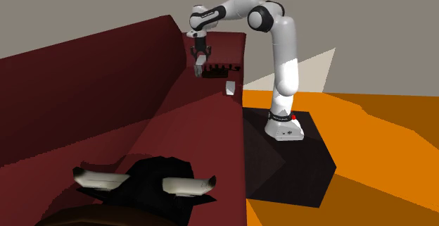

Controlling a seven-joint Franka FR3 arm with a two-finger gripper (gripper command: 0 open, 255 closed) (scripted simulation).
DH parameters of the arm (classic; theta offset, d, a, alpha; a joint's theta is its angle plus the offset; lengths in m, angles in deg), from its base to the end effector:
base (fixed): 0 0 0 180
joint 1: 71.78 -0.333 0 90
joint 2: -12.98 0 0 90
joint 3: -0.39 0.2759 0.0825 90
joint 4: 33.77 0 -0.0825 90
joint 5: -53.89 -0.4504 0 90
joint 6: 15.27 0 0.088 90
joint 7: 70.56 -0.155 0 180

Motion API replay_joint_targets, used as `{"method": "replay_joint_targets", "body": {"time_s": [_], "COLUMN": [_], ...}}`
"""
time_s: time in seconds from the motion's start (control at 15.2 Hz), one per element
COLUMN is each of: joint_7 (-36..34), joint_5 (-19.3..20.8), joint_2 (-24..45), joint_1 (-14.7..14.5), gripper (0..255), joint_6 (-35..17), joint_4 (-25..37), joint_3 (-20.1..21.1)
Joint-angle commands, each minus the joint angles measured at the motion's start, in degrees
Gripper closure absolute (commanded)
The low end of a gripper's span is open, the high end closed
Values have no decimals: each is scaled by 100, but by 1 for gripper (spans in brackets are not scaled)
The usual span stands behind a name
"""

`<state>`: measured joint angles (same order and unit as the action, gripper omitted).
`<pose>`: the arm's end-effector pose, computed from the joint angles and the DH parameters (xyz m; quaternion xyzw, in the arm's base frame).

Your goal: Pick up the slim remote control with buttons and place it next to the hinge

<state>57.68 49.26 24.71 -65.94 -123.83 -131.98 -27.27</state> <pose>0.5707 -0.3553 0.3679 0.6835 0.7299 -0.0088 0.0015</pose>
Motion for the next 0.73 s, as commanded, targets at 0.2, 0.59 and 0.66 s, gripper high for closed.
{"method": "replay_joint_targets", "body": {"time_s": [0.2, 0.59, 0.66], "joint_7": [36, 84, 94], "joint_5": [-47, -127, -143], "joint_2": [75, 210, 237], "joint_1": [6, 20, 23], "gripper": [255, 255, 255], "joint_6": [-363, -785, -854], "joint_4": [-293, -596, -641], "joint_3": [12, 35, 40]}}
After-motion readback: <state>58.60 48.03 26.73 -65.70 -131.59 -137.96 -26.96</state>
